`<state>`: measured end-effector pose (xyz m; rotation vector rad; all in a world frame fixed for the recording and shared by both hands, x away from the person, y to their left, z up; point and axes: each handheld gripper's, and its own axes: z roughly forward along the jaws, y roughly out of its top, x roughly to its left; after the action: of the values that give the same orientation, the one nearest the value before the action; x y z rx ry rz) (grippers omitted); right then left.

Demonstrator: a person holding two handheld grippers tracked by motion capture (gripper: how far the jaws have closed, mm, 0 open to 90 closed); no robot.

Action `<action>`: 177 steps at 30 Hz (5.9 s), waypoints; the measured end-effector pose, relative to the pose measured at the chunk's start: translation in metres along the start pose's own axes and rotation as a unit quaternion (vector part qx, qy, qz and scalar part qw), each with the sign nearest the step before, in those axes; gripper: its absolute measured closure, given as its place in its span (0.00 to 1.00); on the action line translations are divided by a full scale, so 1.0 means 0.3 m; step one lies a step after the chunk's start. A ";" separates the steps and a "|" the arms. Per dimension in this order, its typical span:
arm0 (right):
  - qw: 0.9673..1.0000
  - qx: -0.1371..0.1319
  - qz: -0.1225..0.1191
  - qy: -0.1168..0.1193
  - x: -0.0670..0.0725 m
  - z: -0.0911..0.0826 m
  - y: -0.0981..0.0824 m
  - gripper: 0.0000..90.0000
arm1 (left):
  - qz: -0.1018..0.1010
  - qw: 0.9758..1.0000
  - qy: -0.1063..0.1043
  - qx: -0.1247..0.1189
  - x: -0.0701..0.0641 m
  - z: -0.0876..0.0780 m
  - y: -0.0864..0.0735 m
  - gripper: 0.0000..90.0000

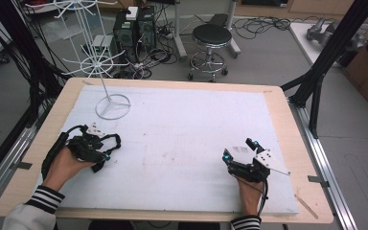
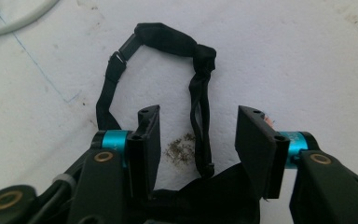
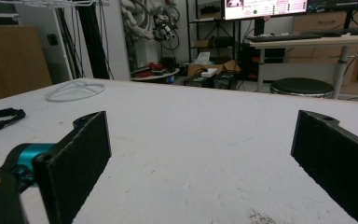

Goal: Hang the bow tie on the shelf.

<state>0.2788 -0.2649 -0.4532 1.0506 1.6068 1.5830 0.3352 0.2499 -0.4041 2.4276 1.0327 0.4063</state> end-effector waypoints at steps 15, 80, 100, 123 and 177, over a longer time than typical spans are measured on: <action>1.000 0.000 0.000 -0.001 0.000 0.000 0.000 0.04 | -0.018 0.999 -0.009 0.027 0.013 0.027 0.005 0.72; 1.000 0.001 -0.002 -0.003 0.000 0.002 0.001 0.04 | -0.070 0.973 0.008 -0.221 0.035 -0.109 -0.014 0.97; 1.000 0.002 -0.001 -0.003 0.001 0.002 0.001 0.04 | -0.110 0.943 0.024 -0.314 0.067 -0.199 -0.027 0.97; 1.000 0.004 -0.005 -0.002 0.002 0.003 0.001 0.04 | -0.149 0.913 0.038 -0.378 0.143 -0.300 -0.018 0.97; 1.000 0.004 -0.003 -0.001 0.001 0.004 0.001 0.04 | -0.132 0.909 0.079 -0.387 0.196 -0.303 0.111 0.97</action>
<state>0.2798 -0.2642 -0.4529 1.0509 1.6142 1.5733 0.3550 0.3003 -0.3046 1.5471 0.9967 0.7579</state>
